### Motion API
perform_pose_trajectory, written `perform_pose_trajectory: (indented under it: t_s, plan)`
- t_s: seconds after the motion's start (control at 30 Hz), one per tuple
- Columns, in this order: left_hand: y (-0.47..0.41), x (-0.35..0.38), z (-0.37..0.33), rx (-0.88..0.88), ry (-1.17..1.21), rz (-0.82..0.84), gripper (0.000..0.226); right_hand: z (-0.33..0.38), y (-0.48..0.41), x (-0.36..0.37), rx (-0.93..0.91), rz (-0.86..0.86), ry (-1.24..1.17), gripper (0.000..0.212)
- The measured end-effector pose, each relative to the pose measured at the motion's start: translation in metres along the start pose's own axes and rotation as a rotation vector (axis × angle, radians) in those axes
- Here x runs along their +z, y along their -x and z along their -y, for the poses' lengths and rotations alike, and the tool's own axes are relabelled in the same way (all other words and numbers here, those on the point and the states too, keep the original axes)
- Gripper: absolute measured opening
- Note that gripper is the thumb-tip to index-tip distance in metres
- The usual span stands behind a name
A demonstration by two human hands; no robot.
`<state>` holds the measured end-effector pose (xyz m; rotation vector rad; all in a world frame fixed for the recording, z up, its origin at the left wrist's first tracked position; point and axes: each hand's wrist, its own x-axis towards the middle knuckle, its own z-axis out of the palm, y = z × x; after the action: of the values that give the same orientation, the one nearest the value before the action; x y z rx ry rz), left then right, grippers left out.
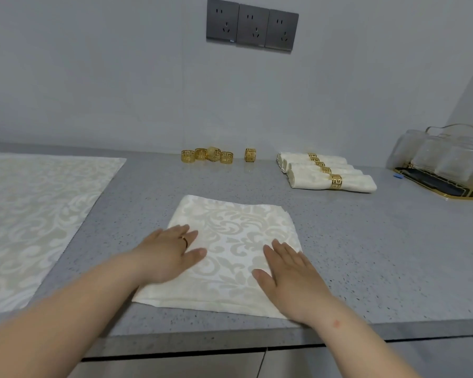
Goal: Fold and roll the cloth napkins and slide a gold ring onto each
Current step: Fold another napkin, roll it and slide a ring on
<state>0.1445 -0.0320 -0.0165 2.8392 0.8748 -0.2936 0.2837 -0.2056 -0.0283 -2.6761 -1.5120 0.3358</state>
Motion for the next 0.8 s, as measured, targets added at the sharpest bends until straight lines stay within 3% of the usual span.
perform_pose_trajectory:
  t_s: [0.1, 0.3, 0.43, 0.57, 0.63, 0.7, 0.8]
  plan:
    - [-0.044, -0.007, 0.002, -0.084, -0.064, -0.052, 0.058, 0.000, 0.000, 0.001, -0.004, -0.025, 0.002, 0.104]
    - [-0.089, -0.014, 0.012, -0.189, 0.011, -0.123, 0.053, -0.001, -0.002, 0.006, -0.027, -0.075, 0.030, 0.130]
    - [-0.085, -0.015, 0.012, -0.170, -0.062, -0.167, 0.050, 0.001, -0.001, 0.002, -0.015, -0.088, -0.018, 0.118]
    - [-0.053, -0.013, -0.007, 0.084, 0.060, -0.232, 0.047, 0.000, -0.003, 0.003, -0.020, -0.076, -0.003, 0.116]
    - [-0.019, -0.011, -0.023, 0.235, 0.184, -0.188, 0.042, -0.002, -0.004, 0.006, -0.023, -0.081, -0.002, 0.095]
    - [0.014, -0.006, -0.036, 0.371, 0.163, -0.138, 0.043, -0.003, -0.004, 0.006, -0.007, -0.083, -0.018, 0.066]
    - [0.042, 0.009, -0.040, 0.457, 0.100, -0.170, 0.064, -0.004, -0.005, 0.006, -0.040, -0.162, -0.069, 0.059]
